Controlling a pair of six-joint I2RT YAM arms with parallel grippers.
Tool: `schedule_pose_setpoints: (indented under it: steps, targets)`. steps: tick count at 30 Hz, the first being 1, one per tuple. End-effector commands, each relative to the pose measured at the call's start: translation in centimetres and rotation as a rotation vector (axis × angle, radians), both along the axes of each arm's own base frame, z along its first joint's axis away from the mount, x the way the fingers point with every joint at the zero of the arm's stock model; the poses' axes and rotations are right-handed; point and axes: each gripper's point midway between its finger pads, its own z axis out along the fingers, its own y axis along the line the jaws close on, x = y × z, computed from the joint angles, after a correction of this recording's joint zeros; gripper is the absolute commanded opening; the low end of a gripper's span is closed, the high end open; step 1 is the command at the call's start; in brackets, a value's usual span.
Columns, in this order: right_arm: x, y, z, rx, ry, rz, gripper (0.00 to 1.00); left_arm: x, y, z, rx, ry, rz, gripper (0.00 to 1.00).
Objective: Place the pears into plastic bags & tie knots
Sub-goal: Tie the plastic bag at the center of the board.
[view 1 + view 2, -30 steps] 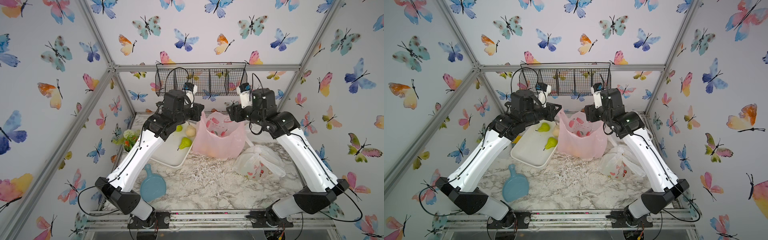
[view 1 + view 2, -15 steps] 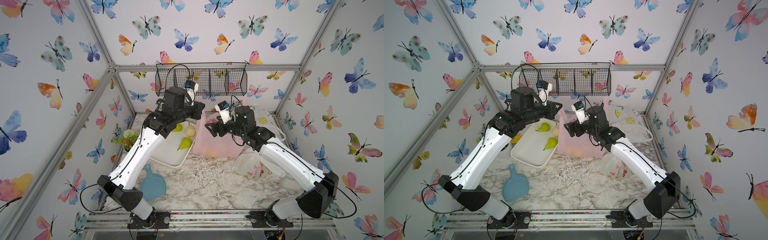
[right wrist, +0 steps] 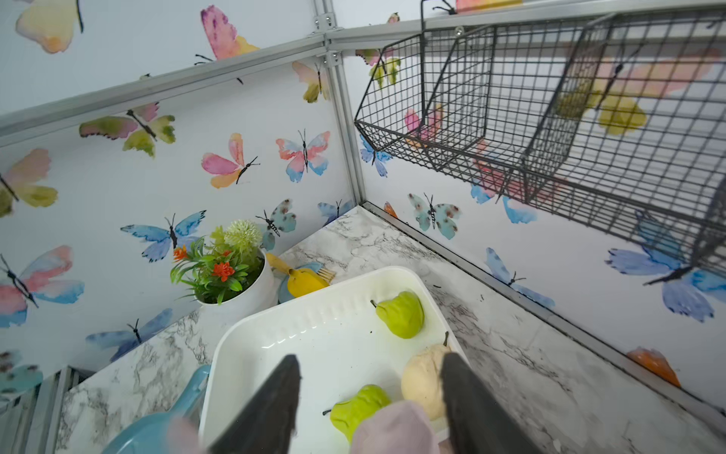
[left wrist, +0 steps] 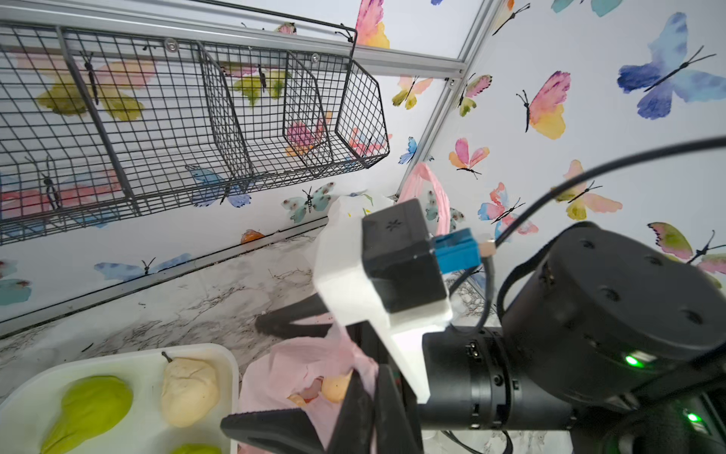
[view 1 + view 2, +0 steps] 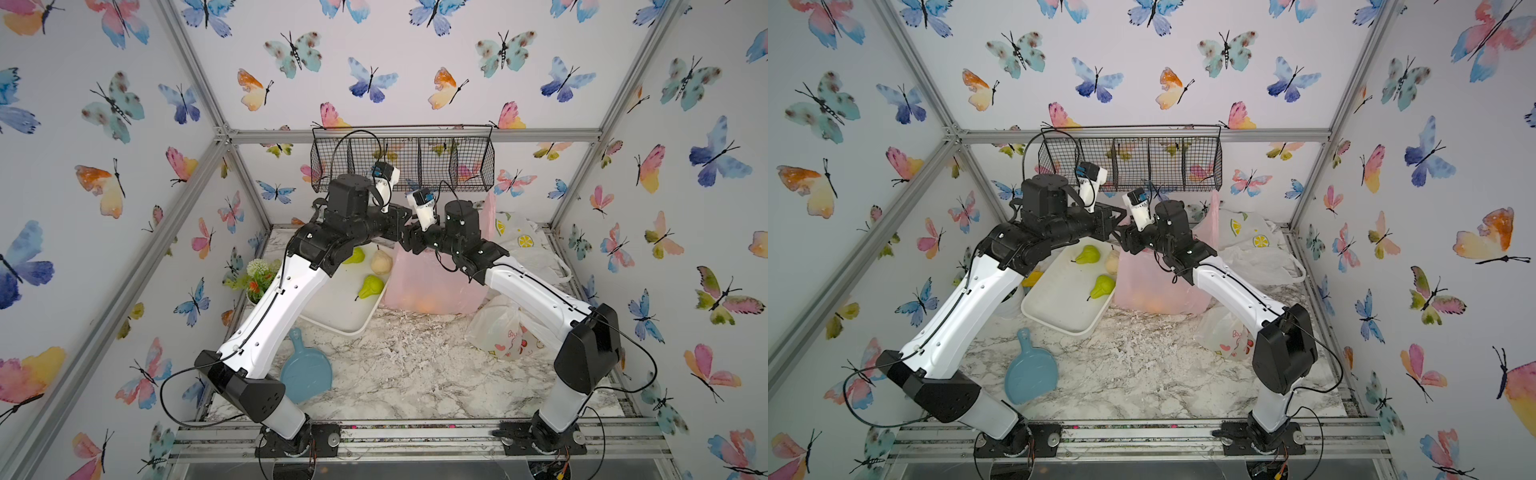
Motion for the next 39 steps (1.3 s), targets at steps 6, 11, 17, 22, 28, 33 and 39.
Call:
schedule_pose_setpoints:
  steps: [6, 11, 17, 22, 28, 33, 39]
  targets:
    - [-1.9, 0.1, 3.2, 0.119, 0.042, 0.109, 0.09, -3.0, 4.8, 5.1, -0.256, -0.142, -0.11, 0.69]
    - [-2.4, -0.3, 4.3, 0.15, 0.073, 0.102, 0.03, -2.6, 7.9, 1.8, -0.269, -0.204, -0.037, 0.78]
    - [-3.4, -0.4, 5.3, 0.21, 0.148, 0.118, 0.04, -1.5, 6.4, -5.1, -0.227, -0.267, -0.094, 0.87]
    - [-3.8, -0.5, 4.8, 0.224, 0.198, 0.109, 0.07, -1.9, 3.3, -6.1, -0.263, -0.366, -0.162, 0.91]
    - [-4.3, -0.5, 5.0, 0.246, 0.224, 0.12, 0.07, -1.2, 0.0, -6.6, -0.297, -0.421, -0.217, 0.91]
    - [-4.5, -0.5, 5.6, 0.248, 0.227, 0.127, 0.12, -0.5, -2.5, -8.7, -0.264, -0.393, -0.287, 0.62]
    - [-3.9, -0.4, 6.5, 0.18, 0.188, 0.119, 0.29, -1.7, -2.3, -9.0, -0.264, -0.431, -0.318, 0.05]
